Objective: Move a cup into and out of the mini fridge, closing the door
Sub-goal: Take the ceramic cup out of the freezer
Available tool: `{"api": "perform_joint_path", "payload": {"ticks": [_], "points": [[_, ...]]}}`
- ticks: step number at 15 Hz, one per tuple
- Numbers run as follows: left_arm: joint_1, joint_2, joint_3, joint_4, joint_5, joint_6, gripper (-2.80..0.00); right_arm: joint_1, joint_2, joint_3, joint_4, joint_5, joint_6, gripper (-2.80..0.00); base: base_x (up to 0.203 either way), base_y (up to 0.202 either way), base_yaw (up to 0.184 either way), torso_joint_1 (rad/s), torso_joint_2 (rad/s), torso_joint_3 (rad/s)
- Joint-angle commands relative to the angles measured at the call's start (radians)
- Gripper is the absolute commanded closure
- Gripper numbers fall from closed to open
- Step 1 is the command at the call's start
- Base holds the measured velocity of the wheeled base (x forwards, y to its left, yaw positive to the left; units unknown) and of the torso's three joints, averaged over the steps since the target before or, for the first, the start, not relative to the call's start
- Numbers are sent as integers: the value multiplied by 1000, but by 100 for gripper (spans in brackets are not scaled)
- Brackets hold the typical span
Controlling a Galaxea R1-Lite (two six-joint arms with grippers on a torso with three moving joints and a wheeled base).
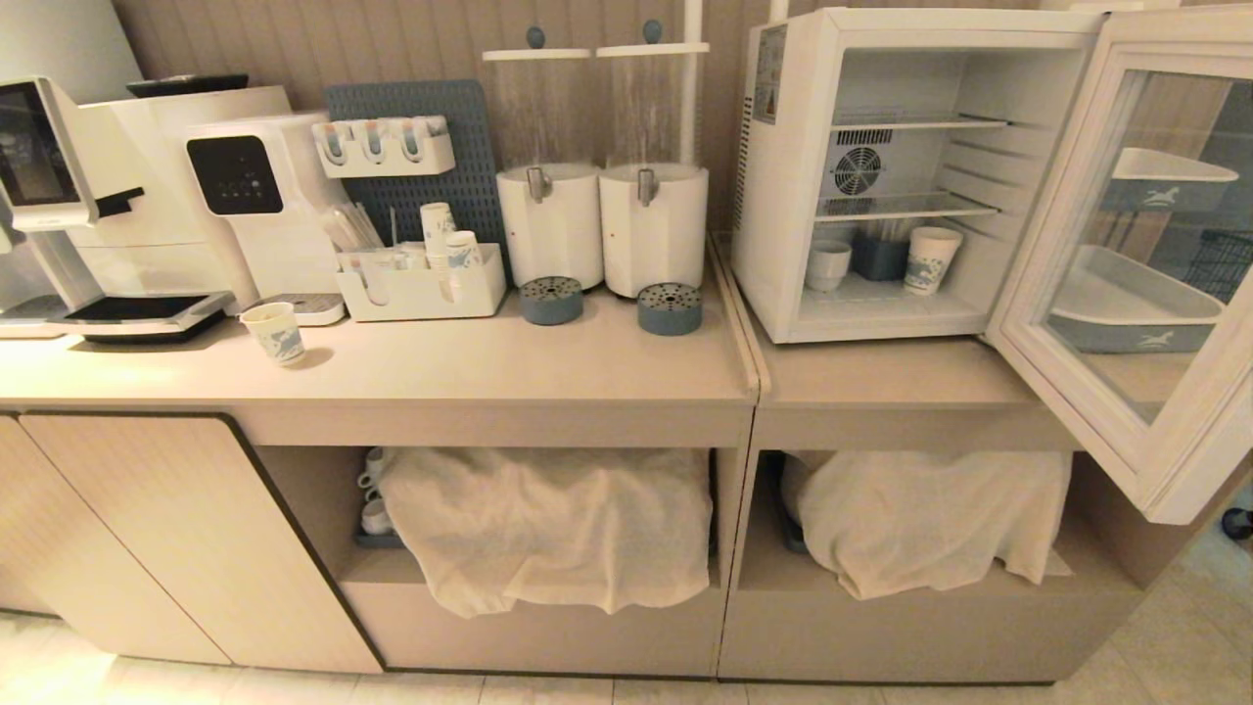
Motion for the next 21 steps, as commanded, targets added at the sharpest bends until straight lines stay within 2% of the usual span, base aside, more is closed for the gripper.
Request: {"api": "perform_joint_path", "payload": {"ticks": [1,21], "points": [[-1,0,0,1,1,0,0,-2,1,0,0,0,1,0,0,0,0,0,0,0],[-1,0,0,-1,0,-4,0,-2,1,0,0,0,1,0,187,0,-1,2,3,2]]}}
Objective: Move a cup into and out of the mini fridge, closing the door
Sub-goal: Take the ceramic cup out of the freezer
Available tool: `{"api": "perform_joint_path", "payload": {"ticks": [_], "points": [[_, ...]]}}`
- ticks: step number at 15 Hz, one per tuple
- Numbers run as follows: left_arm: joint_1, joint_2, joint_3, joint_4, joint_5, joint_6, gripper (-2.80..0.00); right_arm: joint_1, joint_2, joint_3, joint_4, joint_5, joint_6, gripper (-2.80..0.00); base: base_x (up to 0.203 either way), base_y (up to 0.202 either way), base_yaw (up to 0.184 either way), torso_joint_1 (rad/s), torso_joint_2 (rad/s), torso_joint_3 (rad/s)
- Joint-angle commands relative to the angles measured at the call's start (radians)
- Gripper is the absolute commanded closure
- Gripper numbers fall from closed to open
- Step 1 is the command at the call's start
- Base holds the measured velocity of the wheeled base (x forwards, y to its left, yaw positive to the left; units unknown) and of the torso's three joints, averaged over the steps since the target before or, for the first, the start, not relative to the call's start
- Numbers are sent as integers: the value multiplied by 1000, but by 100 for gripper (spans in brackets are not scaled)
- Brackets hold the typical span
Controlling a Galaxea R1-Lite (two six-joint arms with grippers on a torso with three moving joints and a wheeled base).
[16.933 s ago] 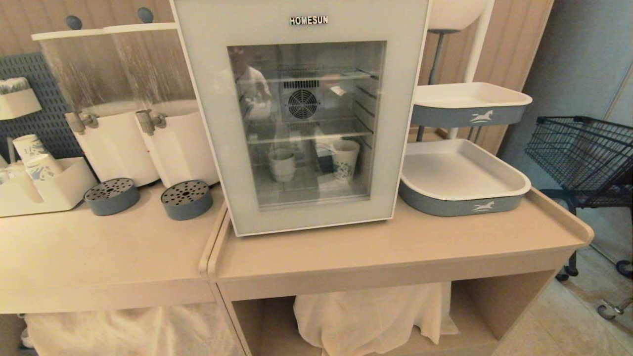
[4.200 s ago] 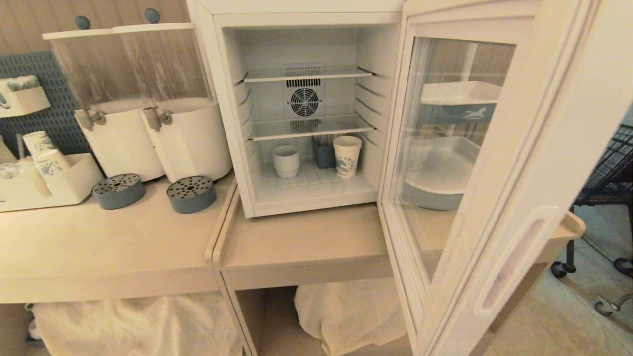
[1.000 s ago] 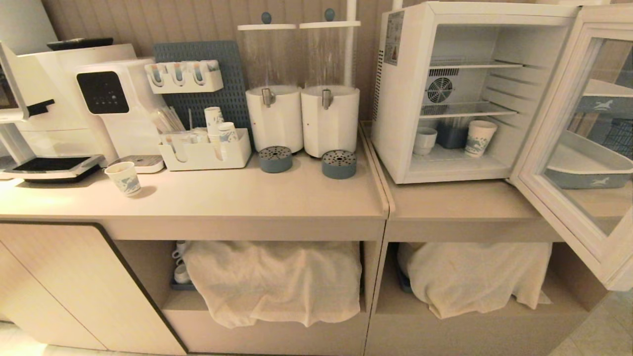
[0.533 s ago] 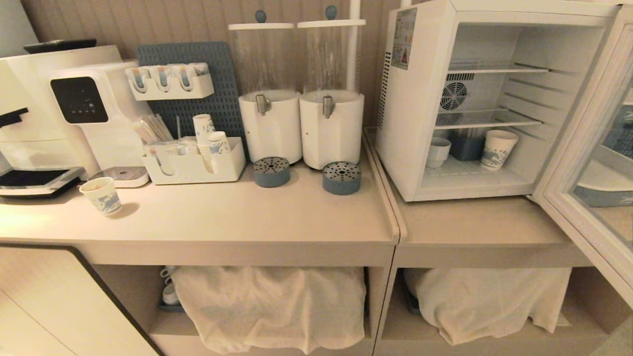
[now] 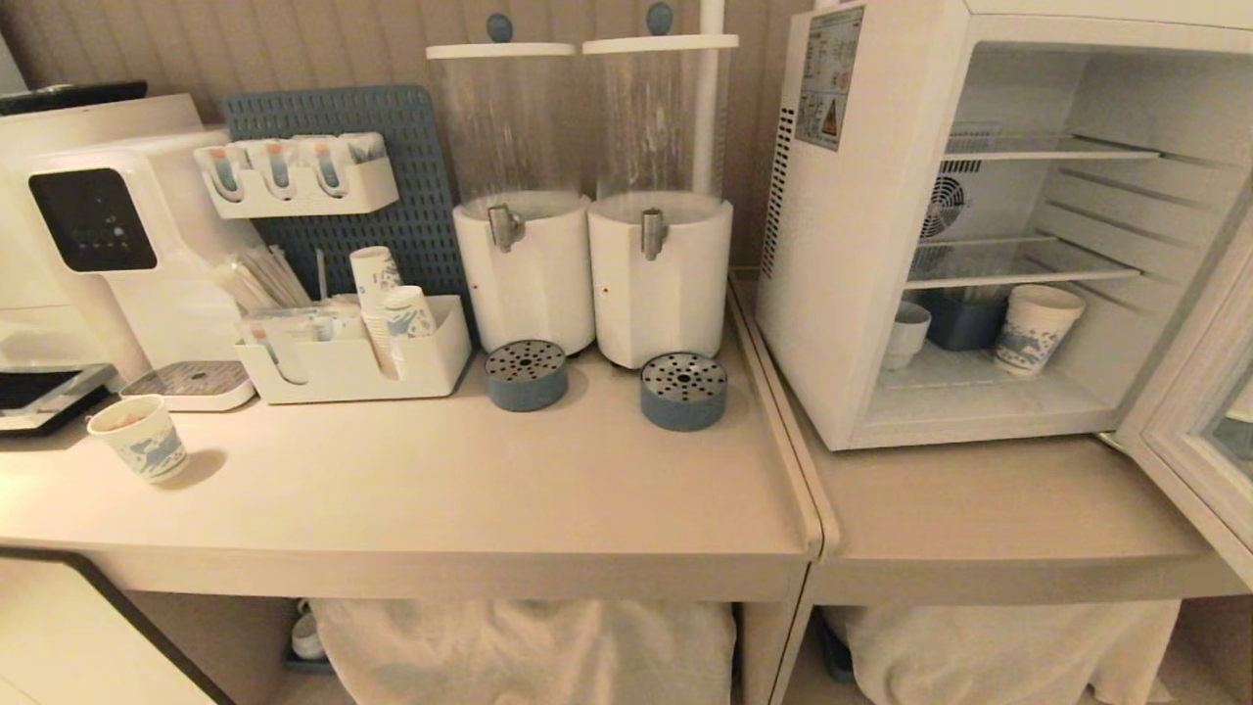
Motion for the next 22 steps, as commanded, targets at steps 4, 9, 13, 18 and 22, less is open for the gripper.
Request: {"api": "perform_joint_path", "payload": {"ticks": [4,9,13,18,22], "points": [[0,0,1,0,2,-6,0,0,-2,12,-52,-5,5,0,111,0,-1,1,3,1],[0,0,1,-3,2,-5,0,-1,74,-374,38,-40,-1,0,0,0,0,0,0,0],[0,0,1,-4,7,-16,0,-3,510,-760,172,-12,-6,0,0,0,0,0,0,0],[0,0,1,-6,9,-32,0,9,1076,-835,132,93,-9,0,0,0,0,0,0,0],[0,0,1,-6,13,-68,0,20,1349,-642,-337,313,-12,0,0,0,0,0,0,0]]}}
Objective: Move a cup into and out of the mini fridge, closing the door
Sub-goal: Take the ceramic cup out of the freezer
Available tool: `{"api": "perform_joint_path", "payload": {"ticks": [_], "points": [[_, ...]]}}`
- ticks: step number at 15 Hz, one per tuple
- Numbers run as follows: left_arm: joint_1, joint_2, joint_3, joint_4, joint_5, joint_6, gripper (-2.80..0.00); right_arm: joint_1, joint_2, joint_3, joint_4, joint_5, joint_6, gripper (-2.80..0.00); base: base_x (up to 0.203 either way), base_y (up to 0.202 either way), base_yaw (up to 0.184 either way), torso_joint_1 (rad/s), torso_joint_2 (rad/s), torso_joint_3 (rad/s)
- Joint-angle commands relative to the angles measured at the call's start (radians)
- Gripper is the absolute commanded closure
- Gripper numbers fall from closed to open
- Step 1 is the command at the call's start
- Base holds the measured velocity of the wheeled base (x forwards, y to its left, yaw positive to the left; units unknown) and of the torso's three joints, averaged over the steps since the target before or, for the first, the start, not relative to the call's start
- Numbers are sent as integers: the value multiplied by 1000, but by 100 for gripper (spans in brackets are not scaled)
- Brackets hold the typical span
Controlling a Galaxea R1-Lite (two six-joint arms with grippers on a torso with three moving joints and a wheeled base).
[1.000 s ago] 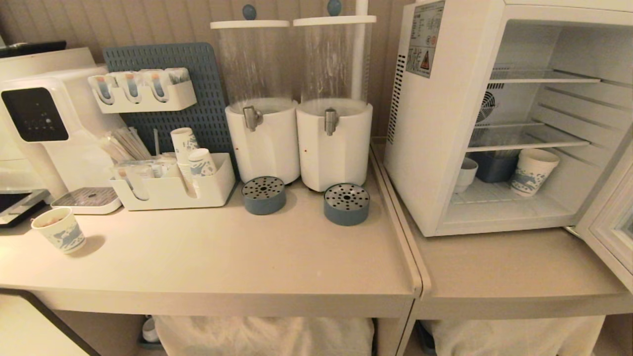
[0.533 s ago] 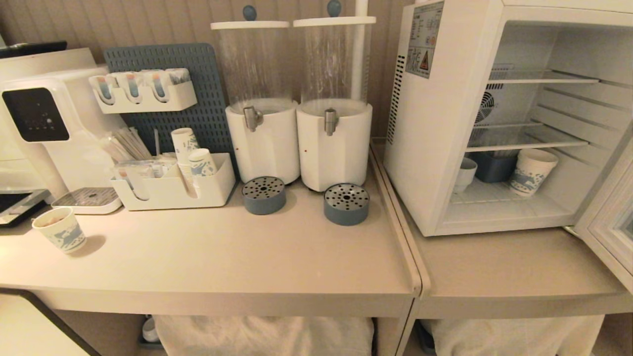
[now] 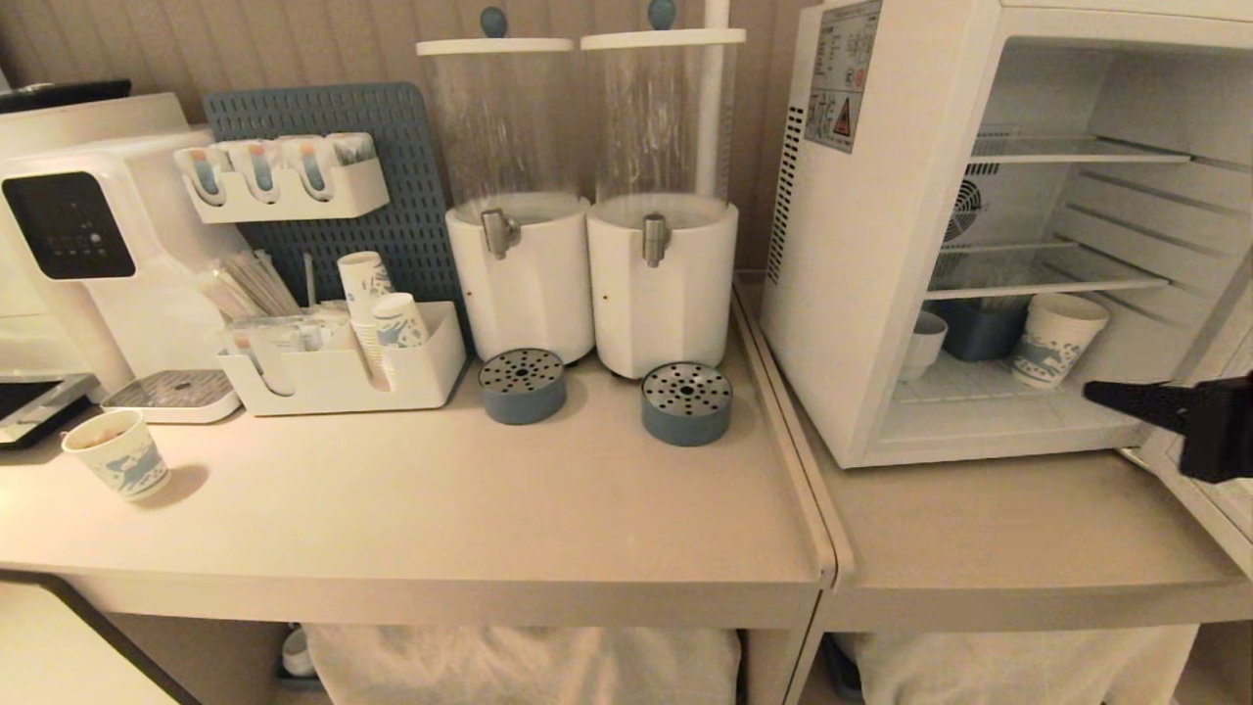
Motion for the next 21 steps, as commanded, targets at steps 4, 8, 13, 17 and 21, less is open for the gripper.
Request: {"api": "perform_joint_path", "payload": {"ticks": [4,8,13,17,21], "points": [[0,0,0,-1,1,-11,0,75,317,282,-782,1,14,0,0,0,0,0,0,0],[0,0,3,-9,1,-15,0,114,359,396,-977,-94,9,0,0,0,0,0,0,0],[0,0,8,-18,4,-18,0,75,629,473,-1328,-97,-17,0,0,0,0,0,0,0],[0,0,8,-19,4,-18,0,-31,876,382,-1378,-47,-51,0,0,0,0,0,0,0],[0,0,8,-19,4,-18,0,-69,913,245,-1373,-14,-54,-280,0,0,0,0,0,0]]}}
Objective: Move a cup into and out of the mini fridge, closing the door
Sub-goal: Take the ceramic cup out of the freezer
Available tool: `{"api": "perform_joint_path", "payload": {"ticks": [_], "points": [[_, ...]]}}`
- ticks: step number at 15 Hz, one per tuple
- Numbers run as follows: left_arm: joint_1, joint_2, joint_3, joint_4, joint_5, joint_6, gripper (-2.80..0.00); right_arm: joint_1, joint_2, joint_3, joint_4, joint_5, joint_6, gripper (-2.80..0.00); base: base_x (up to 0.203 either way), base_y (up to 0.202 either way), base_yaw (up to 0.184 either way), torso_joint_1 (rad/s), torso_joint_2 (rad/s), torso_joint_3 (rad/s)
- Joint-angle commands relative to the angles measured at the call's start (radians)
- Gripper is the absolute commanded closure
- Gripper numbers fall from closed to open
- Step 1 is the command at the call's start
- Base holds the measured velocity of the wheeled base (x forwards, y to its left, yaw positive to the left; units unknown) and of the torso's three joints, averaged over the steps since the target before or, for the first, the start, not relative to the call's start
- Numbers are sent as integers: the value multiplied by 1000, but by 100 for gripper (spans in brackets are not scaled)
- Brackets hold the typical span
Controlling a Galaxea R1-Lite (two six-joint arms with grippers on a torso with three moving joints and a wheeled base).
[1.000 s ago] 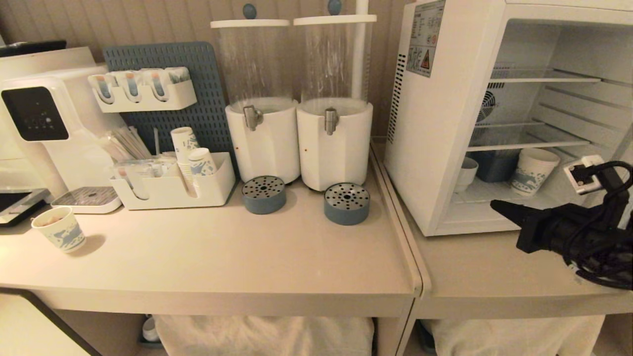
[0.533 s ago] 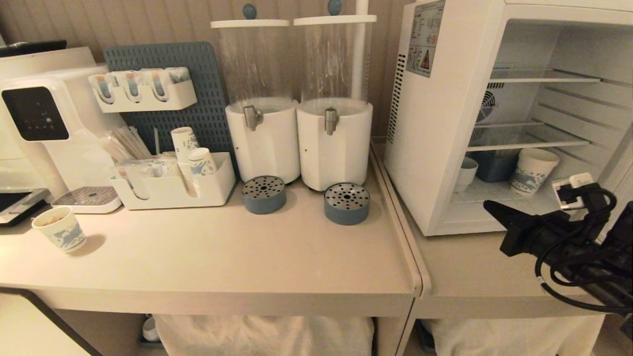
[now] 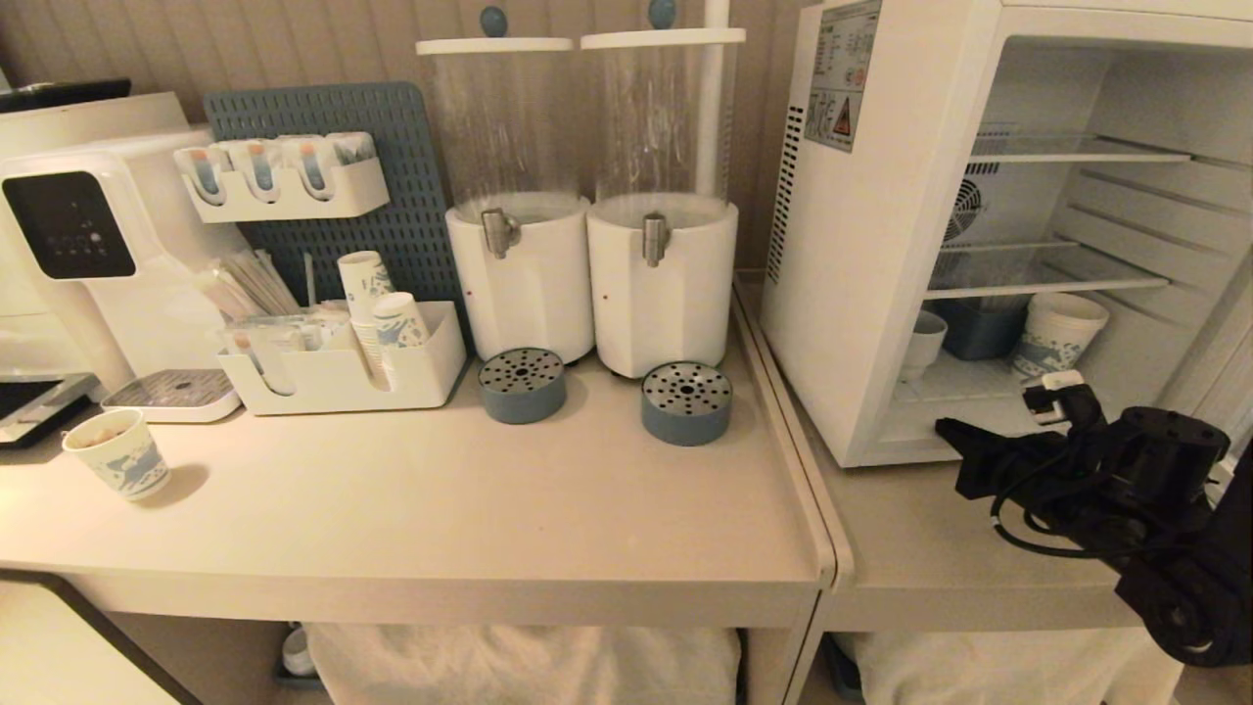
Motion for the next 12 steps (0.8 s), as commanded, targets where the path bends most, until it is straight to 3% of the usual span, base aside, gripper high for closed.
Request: {"api": "perform_joint_path", "payload": {"ticks": [1,5,12], "points": [[0,0,0,0,0,0,0,-6,14,-38,21,2,0,-280,0,0,0,0,0,0],[0,0,0,0,0,0,0,-7,-31,-64,61,3,2,-280,0,0,0,0,0,0],[0,0,0,0,0,-2,0,-7,-60,-265,309,4,5,-280,0,0,0,0,0,0]]}}
